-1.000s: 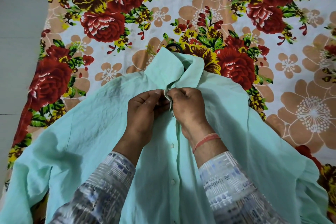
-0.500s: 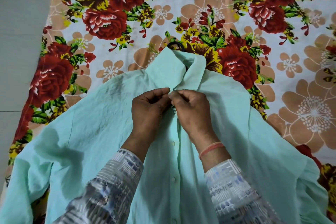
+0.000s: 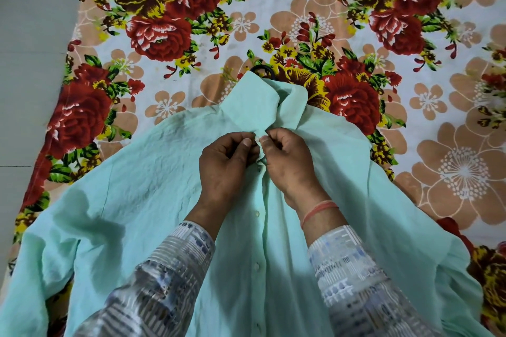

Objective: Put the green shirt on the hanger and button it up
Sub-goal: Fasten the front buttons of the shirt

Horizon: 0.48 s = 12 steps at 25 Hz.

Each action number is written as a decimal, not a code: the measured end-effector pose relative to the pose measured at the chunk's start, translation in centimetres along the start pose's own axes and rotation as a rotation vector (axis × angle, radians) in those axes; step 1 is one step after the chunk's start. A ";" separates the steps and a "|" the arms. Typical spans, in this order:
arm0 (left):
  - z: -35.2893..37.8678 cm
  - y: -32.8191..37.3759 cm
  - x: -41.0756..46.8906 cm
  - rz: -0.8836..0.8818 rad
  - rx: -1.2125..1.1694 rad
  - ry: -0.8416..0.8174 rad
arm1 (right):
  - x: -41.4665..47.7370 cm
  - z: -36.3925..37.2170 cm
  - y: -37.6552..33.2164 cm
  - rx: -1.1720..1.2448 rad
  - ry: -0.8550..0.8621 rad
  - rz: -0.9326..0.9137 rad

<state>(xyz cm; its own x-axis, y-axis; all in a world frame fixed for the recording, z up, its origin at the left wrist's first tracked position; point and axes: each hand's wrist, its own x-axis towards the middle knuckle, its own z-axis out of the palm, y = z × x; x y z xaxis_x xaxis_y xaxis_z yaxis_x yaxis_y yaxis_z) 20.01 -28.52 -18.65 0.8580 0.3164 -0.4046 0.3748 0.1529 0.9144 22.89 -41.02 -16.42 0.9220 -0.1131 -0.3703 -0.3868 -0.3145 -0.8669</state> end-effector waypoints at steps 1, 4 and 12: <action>0.0 -0.1 0.0 0.004 0.007 -0.003 | 0.2 0.2 0.1 -0.024 0.063 -0.018; 0.0 0.0 -0.3 0.018 0.037 0.000 | 0.1 0.4 -0.1 0.018 0.139 -0.011; -0.1 1.1 0.8 -0.014 0.083 0.133 | 0.9 -0.8 0.4 -0.002 0.116 -0.062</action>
<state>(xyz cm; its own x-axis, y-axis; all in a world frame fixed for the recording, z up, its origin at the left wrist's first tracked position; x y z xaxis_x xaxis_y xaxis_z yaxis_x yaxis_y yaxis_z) 21.07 -27.99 -17.93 0.8006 0.4367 -0.4103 0.4189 0.0818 0.9043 23.57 -41.99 -16.80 0.9402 -0.2017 -0.2744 -0.3287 -0.3266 -0.8862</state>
